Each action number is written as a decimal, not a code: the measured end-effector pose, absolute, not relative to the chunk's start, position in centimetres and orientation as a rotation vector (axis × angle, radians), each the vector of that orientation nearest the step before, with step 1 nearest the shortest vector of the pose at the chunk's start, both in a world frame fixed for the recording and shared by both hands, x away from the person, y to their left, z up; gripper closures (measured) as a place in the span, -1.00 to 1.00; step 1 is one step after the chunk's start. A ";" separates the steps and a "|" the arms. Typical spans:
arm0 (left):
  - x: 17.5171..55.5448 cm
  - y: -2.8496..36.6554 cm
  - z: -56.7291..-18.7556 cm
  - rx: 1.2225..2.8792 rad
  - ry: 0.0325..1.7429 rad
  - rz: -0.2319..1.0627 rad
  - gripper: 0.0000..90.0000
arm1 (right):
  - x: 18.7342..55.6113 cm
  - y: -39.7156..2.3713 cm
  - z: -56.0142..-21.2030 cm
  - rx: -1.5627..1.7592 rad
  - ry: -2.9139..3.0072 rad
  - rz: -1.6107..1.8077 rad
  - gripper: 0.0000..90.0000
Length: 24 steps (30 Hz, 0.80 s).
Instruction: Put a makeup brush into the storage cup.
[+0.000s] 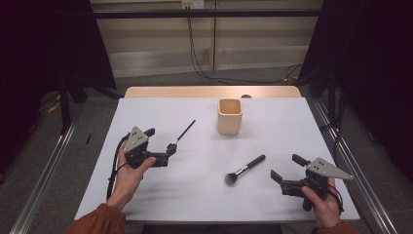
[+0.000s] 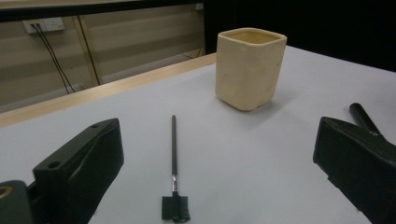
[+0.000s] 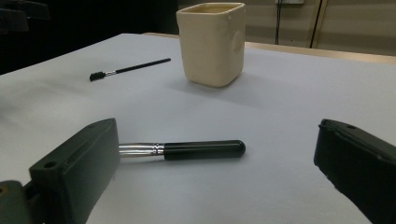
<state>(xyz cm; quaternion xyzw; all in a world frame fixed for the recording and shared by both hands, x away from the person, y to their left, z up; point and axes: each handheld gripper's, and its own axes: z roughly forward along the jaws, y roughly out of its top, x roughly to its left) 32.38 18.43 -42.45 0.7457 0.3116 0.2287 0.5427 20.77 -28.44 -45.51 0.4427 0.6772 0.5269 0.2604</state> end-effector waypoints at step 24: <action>38.5 15.9 -41.8 1.746 0.801 0.552 -0.95 | 20.7 -28.4 -45.5 1.185 1.855 1.423 -1.00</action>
